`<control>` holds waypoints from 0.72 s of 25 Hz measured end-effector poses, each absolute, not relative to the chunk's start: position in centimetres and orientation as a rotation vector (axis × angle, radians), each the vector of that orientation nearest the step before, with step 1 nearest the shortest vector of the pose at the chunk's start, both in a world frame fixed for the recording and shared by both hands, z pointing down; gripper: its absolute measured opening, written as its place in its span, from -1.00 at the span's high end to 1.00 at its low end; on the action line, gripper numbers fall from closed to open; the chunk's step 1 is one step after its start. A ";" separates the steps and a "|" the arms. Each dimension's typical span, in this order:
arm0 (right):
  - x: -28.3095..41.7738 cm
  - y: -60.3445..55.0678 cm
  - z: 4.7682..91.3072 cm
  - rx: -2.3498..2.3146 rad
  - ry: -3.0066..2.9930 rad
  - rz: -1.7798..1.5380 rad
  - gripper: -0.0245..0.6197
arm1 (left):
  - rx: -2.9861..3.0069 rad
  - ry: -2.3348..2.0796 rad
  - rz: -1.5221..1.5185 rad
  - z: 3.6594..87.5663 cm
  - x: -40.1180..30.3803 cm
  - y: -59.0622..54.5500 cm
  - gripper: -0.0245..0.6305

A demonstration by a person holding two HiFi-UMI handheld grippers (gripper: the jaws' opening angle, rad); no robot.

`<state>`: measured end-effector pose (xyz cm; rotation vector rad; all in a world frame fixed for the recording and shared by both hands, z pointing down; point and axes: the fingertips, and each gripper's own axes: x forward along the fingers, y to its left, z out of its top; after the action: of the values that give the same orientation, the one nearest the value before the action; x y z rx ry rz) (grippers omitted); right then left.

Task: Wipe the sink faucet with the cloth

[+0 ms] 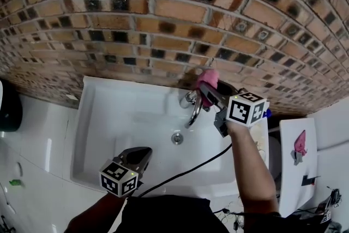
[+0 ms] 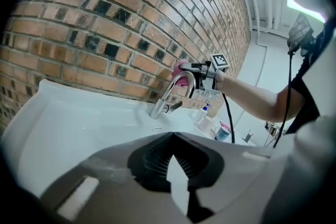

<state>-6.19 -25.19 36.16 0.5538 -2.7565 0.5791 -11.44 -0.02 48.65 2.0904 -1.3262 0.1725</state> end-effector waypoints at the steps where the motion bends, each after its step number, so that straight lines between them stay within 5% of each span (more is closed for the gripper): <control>1: -6.3 -24.8 35.9 0.558 -2.747 0.512 0.55 | 2.101 -1.326 0.170 48.4 -11.4 0.1 0.91; 18: -7.2 -15.9 34.4 0.574 -2.577 -0.254 0.55 | 2.182 -1.339 0.152 46.4 -12.3 3.8 0.91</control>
<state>-7.25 -15.95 34.36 0.5743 -2.5771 -0.2537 -12.29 3.78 46.37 2.1815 -1.3392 0.1522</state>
